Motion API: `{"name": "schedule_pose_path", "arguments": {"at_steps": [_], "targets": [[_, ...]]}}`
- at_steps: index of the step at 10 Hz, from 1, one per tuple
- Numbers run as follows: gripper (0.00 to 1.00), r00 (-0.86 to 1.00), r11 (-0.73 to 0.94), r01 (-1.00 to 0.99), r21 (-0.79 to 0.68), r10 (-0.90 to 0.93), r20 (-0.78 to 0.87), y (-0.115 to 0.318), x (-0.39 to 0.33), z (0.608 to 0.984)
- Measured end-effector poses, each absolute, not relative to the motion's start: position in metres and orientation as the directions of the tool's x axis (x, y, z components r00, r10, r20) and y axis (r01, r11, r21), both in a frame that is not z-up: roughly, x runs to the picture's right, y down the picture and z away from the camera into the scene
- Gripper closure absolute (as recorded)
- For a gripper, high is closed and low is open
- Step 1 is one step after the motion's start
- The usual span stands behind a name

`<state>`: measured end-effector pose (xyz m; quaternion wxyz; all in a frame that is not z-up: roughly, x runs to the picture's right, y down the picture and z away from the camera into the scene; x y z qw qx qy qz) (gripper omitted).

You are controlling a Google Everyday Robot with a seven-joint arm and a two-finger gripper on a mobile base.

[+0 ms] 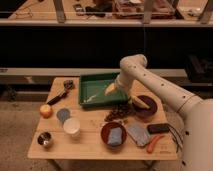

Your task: Place eraser in plastic cup

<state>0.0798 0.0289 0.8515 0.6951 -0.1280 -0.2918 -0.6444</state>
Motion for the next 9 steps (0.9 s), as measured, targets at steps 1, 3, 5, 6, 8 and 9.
{"name": "schedule_pose_path", "arguments": {"at_steps": [1,3,5,6,8,9], "targets": [[0.2,-0.001,0.137,0.971,0.198,-0.821,0.571,0.029,0.08,0.851],[0.2,-0.001,0.137,0.971,0.198,-0.821,0.571,0.029,0.08,0.851],[0.2,-0.001,0.136,0.971,0.198,-0.821,0.57,0.029,0.08,0.851],[0.2,-0.001,0.133,0.972,0.195,-0.824,0.566,0.026,0.08,0.849],[0.2,0.031,0.143,0.975,0.168,-0.843,0.537,0.009,0.081,0.833],[0.2,0.048,0.151,0.976,0.154,-0.849,0.526,-0.001,0.084,0.821]]}}
